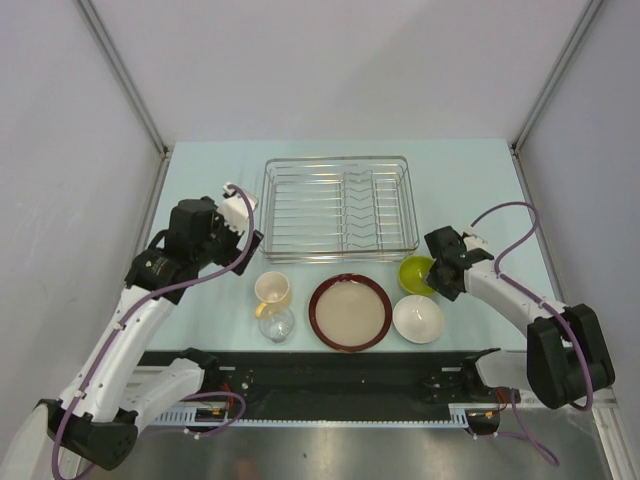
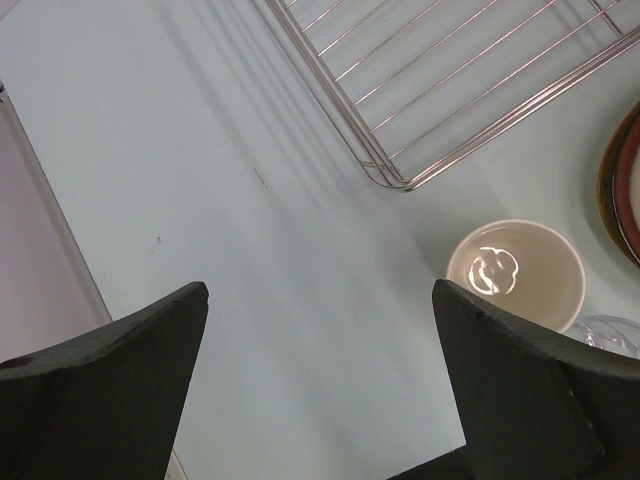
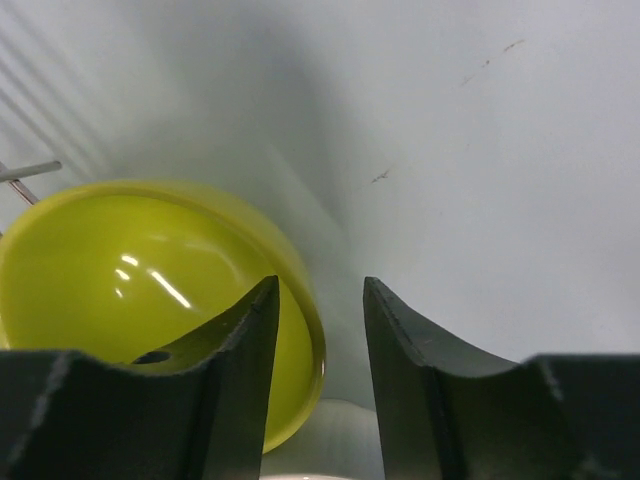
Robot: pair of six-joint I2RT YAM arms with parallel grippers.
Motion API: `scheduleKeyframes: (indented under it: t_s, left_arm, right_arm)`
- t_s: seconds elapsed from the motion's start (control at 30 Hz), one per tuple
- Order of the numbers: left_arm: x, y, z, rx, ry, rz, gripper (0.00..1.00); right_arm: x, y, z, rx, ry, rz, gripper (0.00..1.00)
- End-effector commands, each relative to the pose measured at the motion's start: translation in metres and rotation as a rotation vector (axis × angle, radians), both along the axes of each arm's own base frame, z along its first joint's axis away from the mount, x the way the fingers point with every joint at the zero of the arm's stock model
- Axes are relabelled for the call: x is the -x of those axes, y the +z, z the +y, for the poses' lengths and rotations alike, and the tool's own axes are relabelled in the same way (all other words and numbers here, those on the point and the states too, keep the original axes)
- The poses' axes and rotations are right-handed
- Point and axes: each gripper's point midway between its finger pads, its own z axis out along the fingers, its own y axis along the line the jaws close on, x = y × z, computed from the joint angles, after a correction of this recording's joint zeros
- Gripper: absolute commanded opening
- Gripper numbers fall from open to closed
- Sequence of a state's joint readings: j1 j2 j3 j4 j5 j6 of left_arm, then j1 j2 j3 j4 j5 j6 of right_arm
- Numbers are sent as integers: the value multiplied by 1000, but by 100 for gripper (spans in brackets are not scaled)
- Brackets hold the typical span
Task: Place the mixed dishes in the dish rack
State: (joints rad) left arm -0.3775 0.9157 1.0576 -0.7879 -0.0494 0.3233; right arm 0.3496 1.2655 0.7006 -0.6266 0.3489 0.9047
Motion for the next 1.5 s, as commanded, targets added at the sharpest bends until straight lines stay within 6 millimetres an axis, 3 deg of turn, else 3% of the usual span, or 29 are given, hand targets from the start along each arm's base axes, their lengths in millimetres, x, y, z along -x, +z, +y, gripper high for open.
scheduleKeyframes:
  t_s: [0.0, 0.27, 0.47, 0.57, 0.67, 0.8, 0.83, 0.87, 0.9, 0.97, 1.03, 1.07, 1.13, 1.17, 1.2, 1.27, 1.3, 1.33, 1.47]
  left_arm:
    - [-2, 19, 2, 3, 3, -63, 100]
    - [-3, 21, -2, 23, -3, -64, 100]
    - [-1, 18, -2, 23, -4, -64, 100]
    - [-2, 16, -4, 32, -11, -62, 100]
    - [-4, 14, -7, 42, -10, -53, 100]
    - [-6, 15, -8, 55, -7, -52, 100]
    - [-5, 16, -9, 56, -9, -56, 100]
    - [-5, 15, -8, 55, -8, -55, 100]
    - [-4, 13, -7, 53, -3, -51, 100]
    - [-3, 11, -6, 53, 3, -55, 100]
    - [-1, 8, -3, 49, 12, -52, 100]
    - [1, 7, -2, 48, 17, -52, 100]
    - [5, 3, 3, 33, 27, -55, 100]
    - [7, -3, 5, 23, 26, -49, 100]
    - [7, -4, 6, 14, 26, -55, 100]
    - [9, -7, 10, 4, 35, -57, 100]
    - [9, -8, 11, 4, 38, -60, 100]
    - [10, -9, 11, 4, 38, -59, 100]
    - [11, -16, 10, 12, 41, -45, 100]
  right_arm:
    - [-5, -1, 0, 2, -14, -28, 41]
    - [-7, 14, -9, 31, -4, -77, 0]
    - [1, 62, -14, 80, 45, -129, 0]
    - [18, 84, -18, 147, 83, -107, 0]
    - [27, 105, -13, 185, 126, -110, 0]
    - [25, 136, -2, 271, 192, -145, 0]
    - [13, 162, 2, 292, 206, -189, 0]
    - [9, 163, 1, 368, 233, -139, 0]
    - [-5, 178, -1, 425, 228, -164, 0]
    - [-35, 222, 9, 472, 254, -252, 0]
    - [-68, 232, 13, 611, 254, -233, 0]
    - [-84, 265, 18, 654, 253, -276, 0]
    - [-118, 267, 25, 848, 255, -215, 0]
    - [-131, 297, 24, 909, 213, -256, 0]
    - [-153, 279, 34, 977, 235, -197, 0]
    - [-172, 286, 39, 984, 243, -202, 0]
    - [-183, 275, 45, 1008, 259, -181, 0]
    - [-192, 277, 48, 1038, 237, -200, 0]
    - [-214, 276, 50, 1183, 193, -171, 0]
